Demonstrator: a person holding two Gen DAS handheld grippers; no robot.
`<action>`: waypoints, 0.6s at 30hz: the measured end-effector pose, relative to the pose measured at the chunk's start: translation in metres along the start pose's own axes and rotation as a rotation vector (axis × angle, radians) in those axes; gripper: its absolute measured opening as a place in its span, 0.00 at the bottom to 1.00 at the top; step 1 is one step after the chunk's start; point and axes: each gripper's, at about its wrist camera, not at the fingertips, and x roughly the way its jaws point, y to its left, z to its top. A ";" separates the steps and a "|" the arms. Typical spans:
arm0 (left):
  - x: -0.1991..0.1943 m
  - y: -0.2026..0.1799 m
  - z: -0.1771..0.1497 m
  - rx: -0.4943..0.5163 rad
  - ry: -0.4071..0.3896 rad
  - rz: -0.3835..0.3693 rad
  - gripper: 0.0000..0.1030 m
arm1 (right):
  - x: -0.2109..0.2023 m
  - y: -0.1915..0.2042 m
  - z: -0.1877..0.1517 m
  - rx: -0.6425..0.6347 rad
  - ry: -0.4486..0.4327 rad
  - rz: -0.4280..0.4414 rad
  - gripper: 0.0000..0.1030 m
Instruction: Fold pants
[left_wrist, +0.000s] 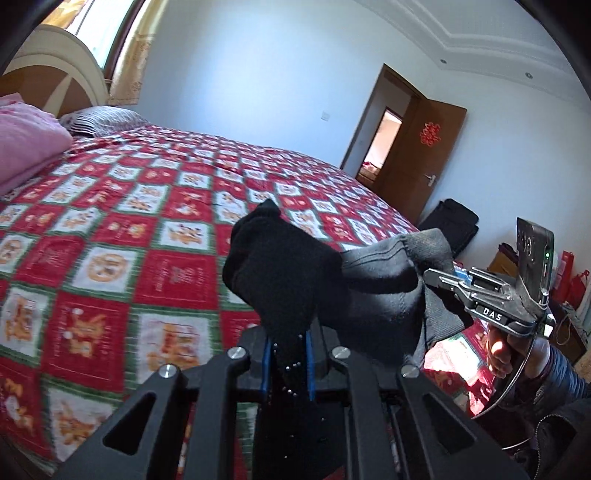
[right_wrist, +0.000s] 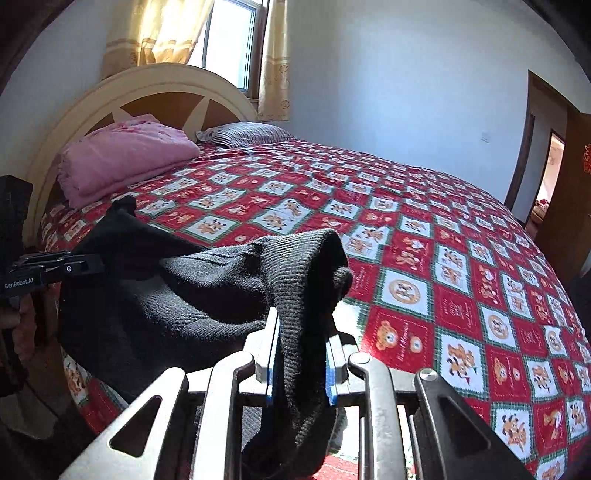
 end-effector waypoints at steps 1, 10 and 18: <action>-0.002 0.006 0.000 -0.004 -0.006 0.012 0.14 | 0.003 0.001 0.001 0.002 0.004 0.010 0.19; 0.017 0.058 -0.024 -0.061 0.080 0.052 0.14 | 0.042 0.019 -0.048 0.088 0.209 0.153 0.23; 0.022 0.069 -0.032 -0.082 0.093 0.038 0.14 | 0.035 0.000 -0.071 0.168 0.227 0.054 0.62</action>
